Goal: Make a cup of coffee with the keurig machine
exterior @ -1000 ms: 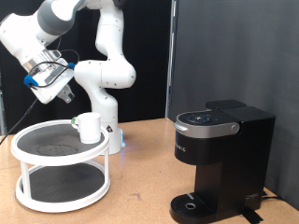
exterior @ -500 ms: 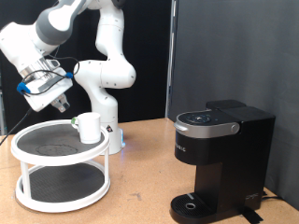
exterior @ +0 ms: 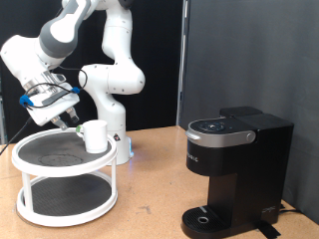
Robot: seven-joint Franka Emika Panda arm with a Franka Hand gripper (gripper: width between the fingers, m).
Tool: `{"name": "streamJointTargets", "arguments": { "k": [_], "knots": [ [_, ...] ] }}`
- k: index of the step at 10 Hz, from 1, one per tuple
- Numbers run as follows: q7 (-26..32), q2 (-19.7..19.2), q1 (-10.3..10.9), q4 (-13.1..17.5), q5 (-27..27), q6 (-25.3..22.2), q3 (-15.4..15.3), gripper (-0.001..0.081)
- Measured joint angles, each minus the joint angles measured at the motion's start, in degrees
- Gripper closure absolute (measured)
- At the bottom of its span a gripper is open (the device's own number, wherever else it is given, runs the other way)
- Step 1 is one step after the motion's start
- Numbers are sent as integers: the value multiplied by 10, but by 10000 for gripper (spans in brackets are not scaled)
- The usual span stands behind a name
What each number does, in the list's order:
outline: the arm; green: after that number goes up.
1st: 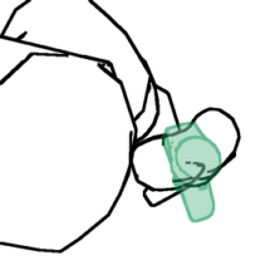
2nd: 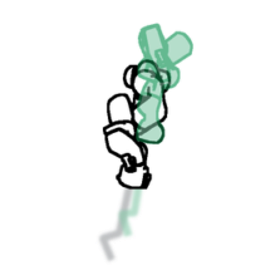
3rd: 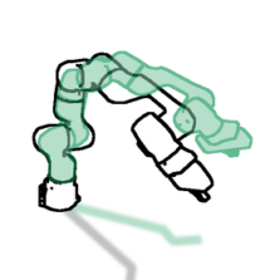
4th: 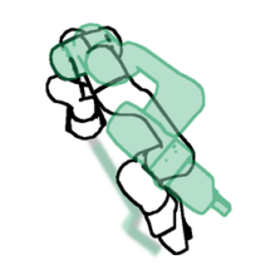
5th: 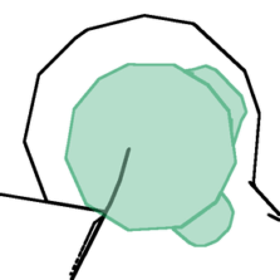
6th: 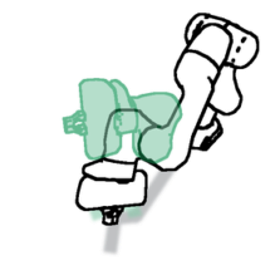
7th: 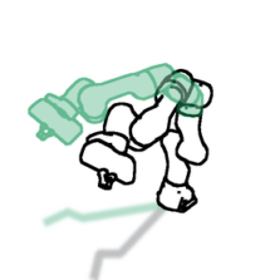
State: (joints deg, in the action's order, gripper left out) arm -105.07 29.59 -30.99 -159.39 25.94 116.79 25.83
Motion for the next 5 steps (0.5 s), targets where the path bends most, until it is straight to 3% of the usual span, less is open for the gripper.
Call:
{"name": "streamJointTargets", "arguments": {
  "k": [1, 2, 3, 5],
  "knots": [
    [6, 0, 0, -7, 5, 7, 0, 369],
    [11, -2, 0, -11, 7, 11, 0, 170],
    [16, -6, 0, -12, 10, 12, 0, 102],
    [28, -11, 0, -14, 17, 12, 0, 77]
  ]
}}
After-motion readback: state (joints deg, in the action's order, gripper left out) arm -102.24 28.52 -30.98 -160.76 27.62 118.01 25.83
